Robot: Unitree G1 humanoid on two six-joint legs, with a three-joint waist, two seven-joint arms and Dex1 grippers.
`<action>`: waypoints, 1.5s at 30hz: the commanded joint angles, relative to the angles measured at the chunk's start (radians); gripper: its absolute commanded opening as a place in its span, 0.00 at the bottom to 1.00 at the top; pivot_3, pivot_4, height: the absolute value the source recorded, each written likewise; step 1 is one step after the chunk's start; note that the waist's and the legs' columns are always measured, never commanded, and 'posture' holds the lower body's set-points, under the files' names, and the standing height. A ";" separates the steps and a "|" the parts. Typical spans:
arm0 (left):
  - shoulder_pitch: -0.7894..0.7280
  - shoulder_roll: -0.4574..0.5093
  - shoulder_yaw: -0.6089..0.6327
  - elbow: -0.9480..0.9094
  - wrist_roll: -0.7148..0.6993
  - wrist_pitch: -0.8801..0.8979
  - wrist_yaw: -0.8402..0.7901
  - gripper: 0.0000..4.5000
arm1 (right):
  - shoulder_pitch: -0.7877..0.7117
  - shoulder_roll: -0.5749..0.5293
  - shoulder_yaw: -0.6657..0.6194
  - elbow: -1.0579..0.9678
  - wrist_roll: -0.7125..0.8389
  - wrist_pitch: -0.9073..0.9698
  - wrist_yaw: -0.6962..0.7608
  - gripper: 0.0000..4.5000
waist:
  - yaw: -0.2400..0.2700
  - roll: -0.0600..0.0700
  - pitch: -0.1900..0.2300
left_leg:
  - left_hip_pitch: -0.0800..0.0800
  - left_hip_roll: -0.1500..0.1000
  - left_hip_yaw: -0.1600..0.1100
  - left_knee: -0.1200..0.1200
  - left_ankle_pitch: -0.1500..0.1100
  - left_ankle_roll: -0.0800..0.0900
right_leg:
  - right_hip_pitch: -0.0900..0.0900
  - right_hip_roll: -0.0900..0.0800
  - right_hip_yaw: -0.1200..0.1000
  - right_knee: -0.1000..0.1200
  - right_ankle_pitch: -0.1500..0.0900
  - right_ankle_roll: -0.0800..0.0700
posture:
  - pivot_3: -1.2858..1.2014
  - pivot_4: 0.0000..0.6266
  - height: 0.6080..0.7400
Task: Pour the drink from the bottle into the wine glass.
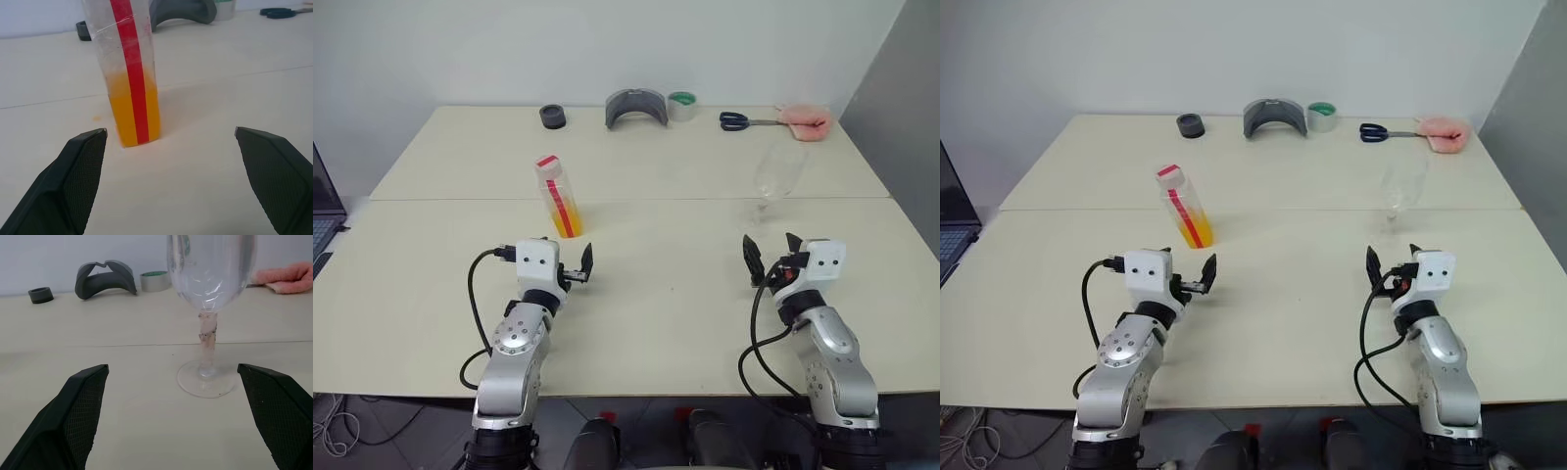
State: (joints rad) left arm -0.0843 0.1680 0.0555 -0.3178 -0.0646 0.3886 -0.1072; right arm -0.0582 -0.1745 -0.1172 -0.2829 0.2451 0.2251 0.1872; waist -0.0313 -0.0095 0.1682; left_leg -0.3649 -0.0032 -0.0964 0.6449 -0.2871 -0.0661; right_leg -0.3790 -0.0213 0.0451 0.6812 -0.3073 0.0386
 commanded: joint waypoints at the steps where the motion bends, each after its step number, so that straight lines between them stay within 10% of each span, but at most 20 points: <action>1: -0.012 -0.008 0.001 -0.019 0.017 0.009 0.027 1.00 | -0.004 -0.021 0.011 -0.051 -0.001 -0.004 0.028 1.00 | 0.000 0.000 0.000 | 0.000 0.000 -0.001 0.000 0.000 0.000 | 0.000 0.000 -0.001 0.000 0.000 0.000 | 0.52 0.24 1.00; 12: -0.150 -0.051 -0.011 -0.013 0.026 0.056 0.076 1.00 | -0.018 -0.173 0.085 -0.260 0.199 0.177 0.260 1.00 | 0.001 -0.001 0.000 | 0.000 -0.001 -0.004 0.000 0.000 0.000 | 0.002 0.000 -0.003 0.000 0.000 0.000 | 0.52 0.24 1.00; 45: -0.401 -0.091 0.053 0.177 0.089 0.139 0.207 1.00 | -0.150 -0.226 0.112 -0.302 0.283 0.284 0.293 1.00 | 0.003 -0.006 0.003 | -0.001 -0.003 -0.008 0.001 0.000 -0.001 | 0.003 -0.001 -0.006 -0.001 0.000 0.000 | 0.52 0.24 1.00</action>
State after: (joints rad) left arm -0.4544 0.0729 0.1045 -0.1336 0.0238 0.5572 0.0968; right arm -0.1841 -0.4058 -0.0023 -0.5476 0.4993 0.5063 0.4736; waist -0.0282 -0.0158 0.1717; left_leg -0.3655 -0.0057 -0.1046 0.6456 -0.2867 -0.0666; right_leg -0.3761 -0.0224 0.0395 0.6803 -0.3071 0.0386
